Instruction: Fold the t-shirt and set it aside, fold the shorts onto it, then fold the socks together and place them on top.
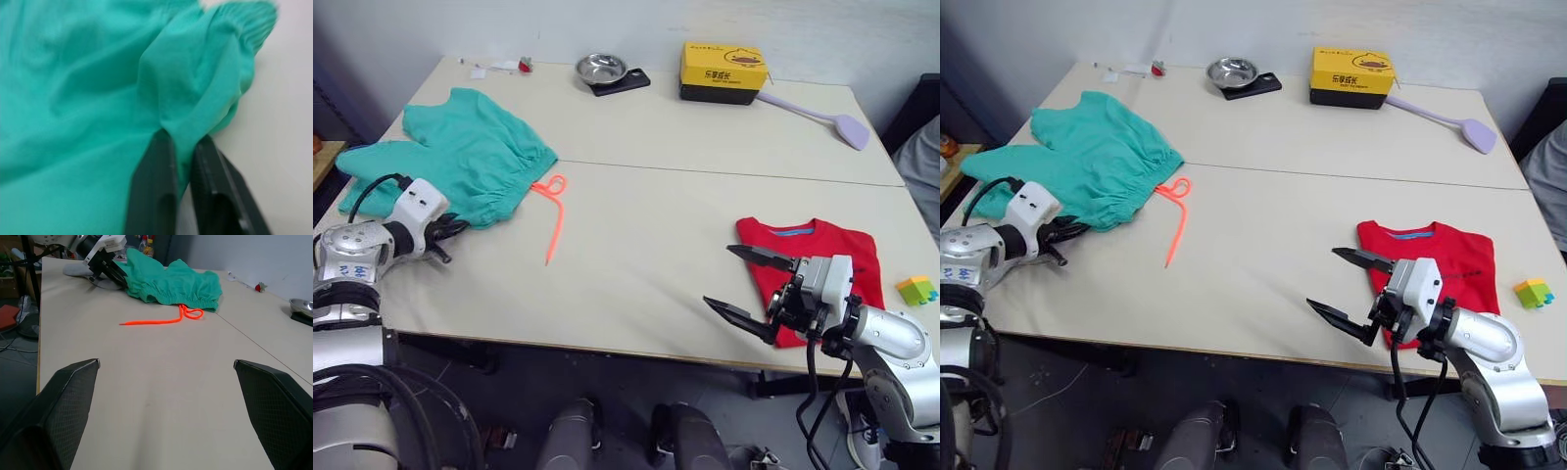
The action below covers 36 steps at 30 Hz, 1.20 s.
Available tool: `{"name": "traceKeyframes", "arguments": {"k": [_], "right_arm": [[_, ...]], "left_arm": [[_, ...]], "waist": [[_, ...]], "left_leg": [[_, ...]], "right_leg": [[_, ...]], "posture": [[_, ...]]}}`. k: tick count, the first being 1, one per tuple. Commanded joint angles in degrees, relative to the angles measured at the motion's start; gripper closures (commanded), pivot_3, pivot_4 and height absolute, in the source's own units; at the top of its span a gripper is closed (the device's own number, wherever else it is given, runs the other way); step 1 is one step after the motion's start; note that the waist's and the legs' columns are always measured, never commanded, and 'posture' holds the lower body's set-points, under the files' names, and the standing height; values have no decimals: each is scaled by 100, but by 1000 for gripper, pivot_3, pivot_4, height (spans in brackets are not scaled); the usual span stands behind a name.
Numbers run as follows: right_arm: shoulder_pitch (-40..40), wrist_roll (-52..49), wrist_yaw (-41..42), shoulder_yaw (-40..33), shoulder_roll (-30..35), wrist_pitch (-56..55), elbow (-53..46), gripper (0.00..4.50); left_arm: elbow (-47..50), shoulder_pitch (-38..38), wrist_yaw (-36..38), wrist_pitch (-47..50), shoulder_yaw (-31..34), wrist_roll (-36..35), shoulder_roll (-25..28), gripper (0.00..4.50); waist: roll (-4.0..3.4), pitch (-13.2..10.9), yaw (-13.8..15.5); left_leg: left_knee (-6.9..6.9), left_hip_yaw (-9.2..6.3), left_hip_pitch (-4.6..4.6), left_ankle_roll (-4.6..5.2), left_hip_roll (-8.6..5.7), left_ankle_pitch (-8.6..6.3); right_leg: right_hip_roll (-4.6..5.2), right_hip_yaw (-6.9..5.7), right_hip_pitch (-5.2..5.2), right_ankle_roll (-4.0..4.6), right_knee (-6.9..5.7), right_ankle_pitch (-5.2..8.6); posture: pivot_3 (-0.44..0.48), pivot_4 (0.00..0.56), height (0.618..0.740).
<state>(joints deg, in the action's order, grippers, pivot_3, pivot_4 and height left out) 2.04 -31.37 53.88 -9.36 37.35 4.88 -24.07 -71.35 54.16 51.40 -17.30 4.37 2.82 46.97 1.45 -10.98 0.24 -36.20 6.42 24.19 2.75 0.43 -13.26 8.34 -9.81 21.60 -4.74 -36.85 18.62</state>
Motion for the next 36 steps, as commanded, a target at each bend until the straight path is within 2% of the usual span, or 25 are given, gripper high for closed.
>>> {"name": "traceKeyframes", "arguments": {"k": [1, 4, 6, 8, 12, 14, 18, 20, 23, 26, 29, 32, 34, 35, 36], "right_arm": [[107, -20, 36, -262, 88, -124, -189, 0], [202, -11, 87, -409, 202, -135, -220, 0], [232, -211, -26, -700, 242, -4, -250, 0], [371, -229, 84, -912, 336, -6, -181, 0], [469, -203, 235, -1005, 420, -30, -94, 0], [453, -200, 257, -1022, 425, -16, -71, 0], [489, -181, 299, -1024, 447, 33, -79, 0], [538, -166, 330, -1022, 467, 64, -85, 0], [583, -117, 364, -931, 505, 132, -141, 0], [550, -122, 366, -814, 549, 294, -229, 0], [411, -64, 362, -539, 642, 529, -330, 0], [148, 132, 267, -113, 638, 706, -404, 0], [8, 156, 201, 62, 581, 797, -458, 0], [-55, 142, 172, 140, 559, 862, -483, 0], [-155, 219, 143, 320, 530, 906, -541, 0]], "left_arm": [[433, 398, 753, -276, 271, -492, -124, 4472], [1034, 423, 1682, -162, 269, -880, -409, 4472], [2066, 201, 2432, 426, 210, -1444, -713, 4472], [3510, -241, 2819, 1406, 37, -2045, -1028, 4472], [5829, -1225, 2820, 2866, -399, -2848, -1495, 4472], [6533, -1597, 2675, 3244, -647, -3000, -1728, 4472], [6835, -2023, 2417, 3091, -1414, -2437, -2115, 4472], [6826, -2051, 1929, 3504, -1467, -2600, -2540, 4472], [6826, -2167, 1729, 3503, -1518, -2520, -2735, 3842], [7114, -2315, 1717, 3642, -1252, -2789, -2581, 2913], [7436, -2481, 1812, 3983, -766, -3142, -2015, 1881], [7675, -2755, 2209, 4230, -220, -3572, -1247, 884], [7728, -2936, 2407, 4130, -37, -3518, -774, 230], [7690, -3021, 2495, 3900, 28, -3415, -609, 16], [7565, -3179, 2504, 3605, 102, -3142, -347, 16]], "waist": [[1, 0, 2], [1, 0, -17], [1, -1, -21], [1, -1, -26], [0, -1, -64], [0, -1, -66], [-2, -1, -21], [-4, 0, -1], [-4, 0, 25], [-5, 0, -11], [-8, -2, -39], [-18, -8, -51], [-30, -15, -34], [-37, -19, -21], [-39, -19, -6]], "left_leg": [[-1, 1, 0, 0, 0, 0], [0, 7, -1, 0, 0, 0], [-1, 14, -4, 1, 0, 0], [-4, 16, -4, 1, 1, 0], [-9, 22, -10, 1, 8, 0], [-10, 28, -17, 0, 15, 0], [-14, 30, -32, -2, 23, -3], [-12, 30, -37, 21, 23, -19], [-16, 29, -32, 31, 23, -28], [-13, 33, -33, 5, 29, -21], [-8, 34, -36, -4, 38, -19], [-4, 36, -44, 3, 43, -25], [-1, 36, -47, 9, 44, -31], [0, 36, -46, 7, 43, -32], [3, 37, -46, 5, 41, -33]], "right_leg": [[0, 0, 0, 0, 0, 0], [-1, 1, 0, 0, -2, 0], [-2, 8, 0, -1, -4, -1], [-4, 15, -1, -2, -4, -1], [-16, 38, -6, -3, -2, -1], [-20, 50, -7, -3, -2, -1], [-21, 57, -10, 1, 6, -2], [-20, 60, -13, 5, 7, -4], [-17, 60, -13, 5, 13, -4], [-22, 59, -12, 5, 22, -4], [-30, 58, -12, 7, 24, -3], [-31, 60, -12, 13, 22, -3], [-28, 61, -13, 16, 25, -2], [-27, 62, -13, 17, 29, -2], [-24, 62, -15, 17, 34, -2]], "posture": [[0, 150, 740], [0, 150, 740], [0, 150, 740], [0, 150, 740], [0, 150, 740], [0, 150, 740], [0, 150, 740], [0, 150, 740], [0, 150, 740], [0, 150, 740], [0, 150, 740], [0, 150, 740], [0, 150, 740], [0, 150, 740], [0, 150, 740]]}}
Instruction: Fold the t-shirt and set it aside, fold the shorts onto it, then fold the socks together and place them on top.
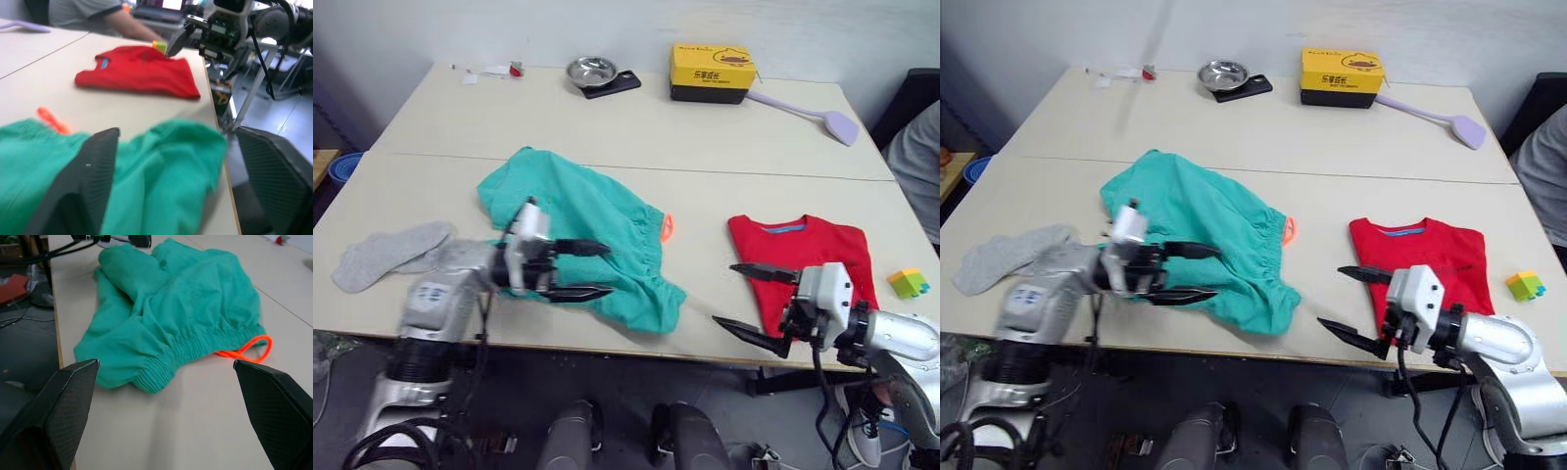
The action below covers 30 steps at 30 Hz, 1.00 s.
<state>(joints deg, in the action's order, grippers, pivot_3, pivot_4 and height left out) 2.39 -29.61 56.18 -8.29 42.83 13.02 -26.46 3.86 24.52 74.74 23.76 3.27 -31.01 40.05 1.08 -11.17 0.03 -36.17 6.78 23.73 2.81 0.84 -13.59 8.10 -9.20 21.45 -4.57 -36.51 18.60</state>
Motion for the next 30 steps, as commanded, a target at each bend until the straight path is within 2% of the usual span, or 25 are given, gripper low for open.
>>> {"name": "traceKeyframes", "arguments": {"k": [1, 5, 8, 14, 16, 20, 24, 29, 30], "right_arm": [[-279, 110, -99, 432, -36, 172, -356, 0], [-560, 854, -234, 1309, -179, 46, -255, 0], [-821, 1562, -459, 1864, -408, -197, 128, 0], [-1288, 2581, -636, 2407, -548, -762, 990, 0], [-1402, 2598, -592, 2381, -575, -850, 1124, 0], [-1552, 2359, -379, 2210, -545, -785, 1210, 1325], [-1716, 2123, -92, 2034, -417, -643, 1259, 2812], [-1718, 1458, 765, 1902, 40, -242, 912, 4484], [-1669, 1342, 934, 1887, 167, -196, 824, 4484]], "left_arm": [[-102, -363, 124, -882, 273, 544, 541, 16], [-491, -844, -72, -2292, 213, 1437, 928, 16], [-990, -927, -462, -3338, 132, 1992, 799, 16], [-1746, -675, -1109, -3816, -215, 2705, 659, 16], [-1897, -560, -1181, -3773, -325, 2797, 639, 415], [-2082, -404, -996, -3518, -517, 2734, 591, 1605], [-2026, -356, -399, -2989, -587, 2319, 651, 2902], [-1161, -974, 1192, -1992, -292, 1035, 1293, 4492], [-930, -1129, 1267, -1636, -184, 822, 1453, 4492]], "waist": [[-3, -1, 12], [-6, -3, 32], [-7, -3, 26], [-8, -3, 26], [-10, -4, 25], [-15, -2, -3], [-16, -3, -8], [-23, -7, -54], [-24, -9, -59]], "left_leg": [[1, 0, 0, -2, -1, 1], [10, 2, 7, -30, -1, -16], [7, 7, 17, -38, -1, -20], [3, 11, 29, -31, -2, -16], [2, 11, 28, -23, -2, -9], [1, 13, 21, -16, -2, -2], [2, 15, 8, -7, -1, -6], [4, 16, 11, -12, -1, -4], [5, 16, 13, -14, 1, -8]], "right_leg": [[1, 0, 1, 0, 3, 0], [3, -1, 7, 0, 19, 0], [4, -2, 14, -1, 28, -1], [4, -5, 23, -6, 28, -7], [4, -7, 22, -6, 26, -7], [3, -5, 20, -6, 10, -7], [3, -3, 14, -5, 5, -6], [4, -1, 16, -4, 13, -5], [3, -1, 16, -2, 19, -4]], "posture": [[0, 150, 740], [0, 150, 740], [0, 150, 740], [0, 150, 740], [0, 150, 740], [0, 150, 740], [0, 150, 740], [0, 150, 740], [0, 150, 740]]}}
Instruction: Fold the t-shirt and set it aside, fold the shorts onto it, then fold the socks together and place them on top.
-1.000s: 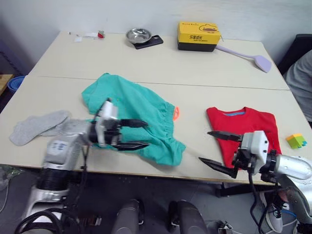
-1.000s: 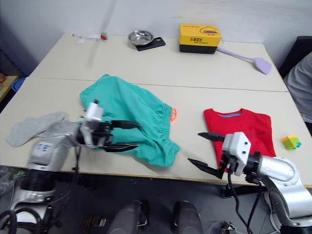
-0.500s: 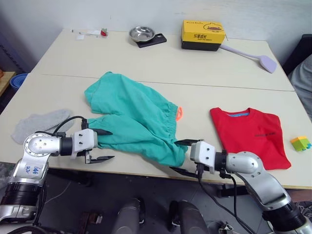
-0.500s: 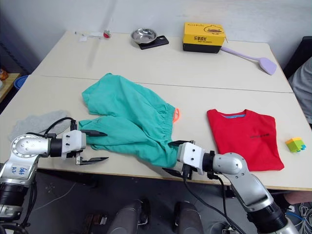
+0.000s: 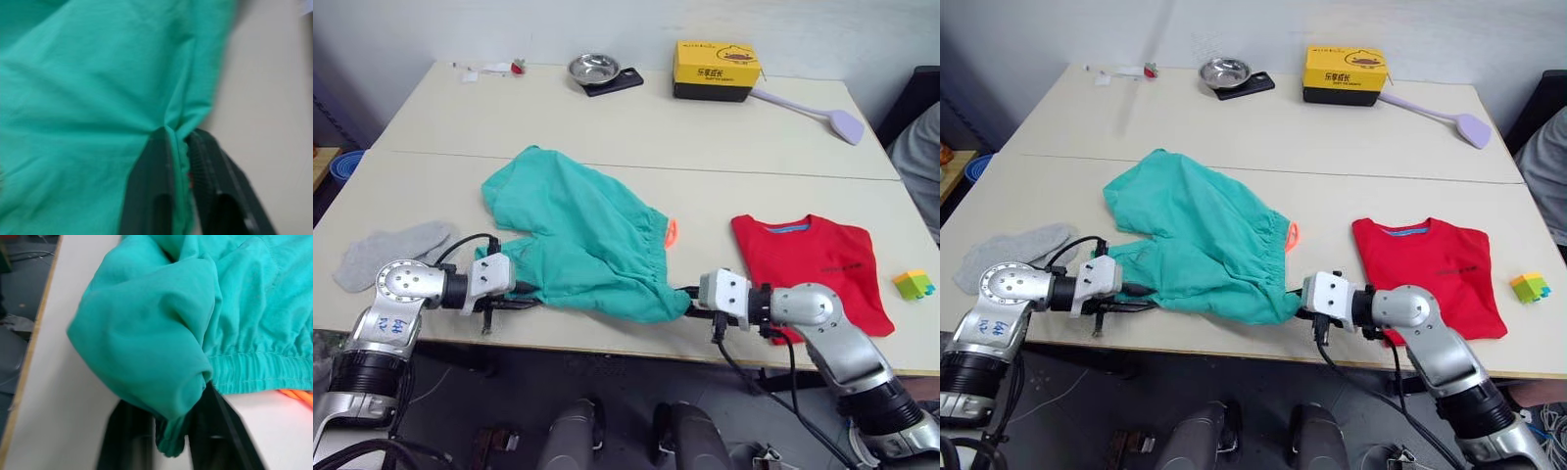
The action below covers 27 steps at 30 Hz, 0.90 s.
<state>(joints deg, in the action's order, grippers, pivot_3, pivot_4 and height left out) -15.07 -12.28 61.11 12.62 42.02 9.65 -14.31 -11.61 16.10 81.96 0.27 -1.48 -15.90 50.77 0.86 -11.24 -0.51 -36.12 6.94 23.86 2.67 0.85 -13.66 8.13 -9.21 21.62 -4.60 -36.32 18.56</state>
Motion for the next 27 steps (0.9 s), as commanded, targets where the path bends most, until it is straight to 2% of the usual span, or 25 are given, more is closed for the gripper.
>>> {"name": "traceKeyframes", "arguments": {"k": [1, 4, 7, 10, 13, 17, 20, 25, 27], "right_arm": [[138, -479, 568, -226, 387, 228, -476, 4484], [422, -608, 1051, -301, 965, 370, -650, 4484], [668, -620, 1487, -388, 1488, 313, -604, 4484], [736, -694, 1763, -406, 1838, 340, -534, 4484], [648, -918, 1973, -363, 2056, 743, -573, 4484], [350, -1670, 1907, -459, 1927, 1659, -766, 4484], [-46, -2113, 1699, -680, 1711, 2181, -727, 4484], [-556, -1986, 1265, -968, 1315, 2042, -376, 4484], [-977, -1741, 591, -1003, 886, 2091, -26, 4484]], "left_arm": [[869, -449, 590, 1091, 422, -932, 530, 4492], [1897, -1156, 663, 2579, 969, -1844, 1226, 4492], [2673, -2099, 897, 3780, 1491, -2412, 2030, 4492], [2980, -2589, 649, 4351, 1817, -2824, 2248, 4492], [3008, -2801, 481, 4414, 1950, -2797, 2231, 4492], [2634, -2204, -116, 4235, 1848, -2877, 1600, 4492], [2214, -1300, -484, 4242, 1651, -2872, 1195, 4492], [1468, -262, -756, 3486, 1290, -2161, 814, 4492], [892, 390, -1019, 3054, 1178, -1829, 508, 4492]], "waist": [[-4, -5, -1], [-13, -13, 24], [-17, -26, 24], [-42, -40, 34], [-48, -44, 44], [-53, -46, 48], [-52, -47, 56], [-49, -46, 57], [-48, -45, 53]], "left_leg": [[3, 0, 1, -1, 1, -1], [-2, -5, 5, 0, 3, -1], [-7, -6, 12, 26, 3, -17], [-4, -7, -2, 7, 2, -38], [3, -7, -4, 3, 3, -36], [15, -9, -2, -7, 4, -35], [10, -10, 5, -7, 4, -35], [1, -4, 19, -29, -1, -19], [1, -1, 23, -27, -1, -19]], "right_leg": [[-1, -1, 0, 1, 5, 1], [-1, -4, -1, 2, 7, 2], [1, -2, 1, 1, 10, 1], [1, 4, -13, -3, 25, -2], [-1, 5, -8, 2, 25, -2], [0, 5, 0, 9, 26, 1], [-1, 2, 3, 9, 25, 1], [0, -2, 6, -2, 30, -8], [-2, -2, 8, -5, 33, -10]], "posture": [[0, 150, 740], [0, 150, 740], [0, 150, 740], [0, 150, 740], [0, 150, 740], [0, 150, 740], [0, 150, 740], [0, 150, 740], [0, 150, 740]]}}
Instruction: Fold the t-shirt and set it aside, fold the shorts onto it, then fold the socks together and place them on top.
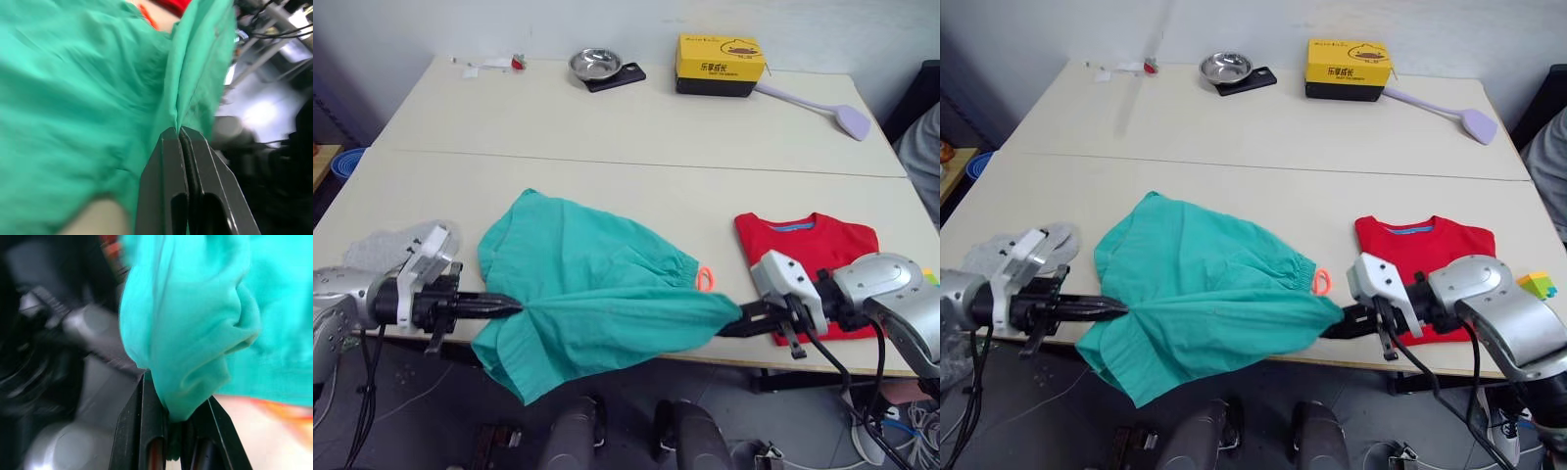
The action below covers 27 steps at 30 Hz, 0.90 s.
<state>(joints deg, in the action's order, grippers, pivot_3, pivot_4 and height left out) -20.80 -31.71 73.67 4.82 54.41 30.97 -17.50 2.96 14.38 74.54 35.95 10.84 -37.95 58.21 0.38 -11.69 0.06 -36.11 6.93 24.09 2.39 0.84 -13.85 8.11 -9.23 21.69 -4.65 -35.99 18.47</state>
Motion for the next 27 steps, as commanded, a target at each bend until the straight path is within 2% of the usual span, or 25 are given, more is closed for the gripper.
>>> {"name": "traceKeyframes", "arguments": {"k": [1, 5, 9, 11, 15, 19, 24, 27], "right_arm": [[-656, 324, -1100, -227, -656, 29, 525, 4484], [-1175, 742, -1811, -132, -1257, 10, 1099, 4484], [-1543, 1056, -2124, -130, -1584, -225, 1539, 4484], [-1630, 1144, -2194, -127, -1662, -210, 1656, 4484], [-1498, 1121, -2175, -116, -1696, 15, 1634, 4484], [-996, 829, -1913, -142, -1609, 273, 1132, 4500], [-159, 622, -1444, -198, -1219, 345, 384, 2897], [447, 737, -1069, -354, -831, -205, 131, 1781]], "left_arm": [[-945, 971, -396, -823, -146, 594, -420, 4492], [-2142, 2073, -700, -1657, -367, 1236, -900, 4492], [-3376, 2994, -1096, -2549, -421, 1784, -1214, 4492], [-3781, 3277, -1060, -2780, -447, 1903, -1293, 4492], [-4017, 3274, -495, -2766, -633, 2008, -1251, 4492], [-3884, 2741, -426, -3144, -674, 2266, -1124, 3568], [-3247, 1830, -179, -3246, -224, 1977, -851, 2015], [-2300, 1173, 178, -3187, 213, 1434, -733, 989]], "waist": [[2, -1, -9], [8, 0, -10], [11, 0, -13], [14, -2, -17], [17, 0, -46], [19, 0, -59], [26, -2, -74], [32, 0, -82]], "left_leg": [[-2, 5, -1, 15, 0, 10], [-5, 14, 13, 26, 0, 35], [-9, 29, 18, 33, -2, 40], [-13, 37, 19, 37, -2, 42], [-17, 48, 17, 39, -2, 42], [-13, 65, 19, 39, 3, 42], [-21, 84, 20, 44, 8, 40], [-16, 75, 17, 43, 8, 31]], "right_leg": [[-2, 1, 0, -1, -3, -1], [-9, 2, 22, 1, -20, -9], [-36, 9, 30, -1, -56, -9], [-44, 16, 34, -2, -62, -10], [-46, 20, 37, -4, -65, -10], [-47, 27, 60, -4, -79, -10], [-29, 35, 77, -4, -89, -10], [-6, 67, 76, -4, -76, -10]], "posture": [[0, 150, 740], [0, 150, 740], [0, 150, 740], [0, 150, 740], [0, 150, 740], [0, 150, 740], [0, 150, 740], [0, 150, 740]]}}
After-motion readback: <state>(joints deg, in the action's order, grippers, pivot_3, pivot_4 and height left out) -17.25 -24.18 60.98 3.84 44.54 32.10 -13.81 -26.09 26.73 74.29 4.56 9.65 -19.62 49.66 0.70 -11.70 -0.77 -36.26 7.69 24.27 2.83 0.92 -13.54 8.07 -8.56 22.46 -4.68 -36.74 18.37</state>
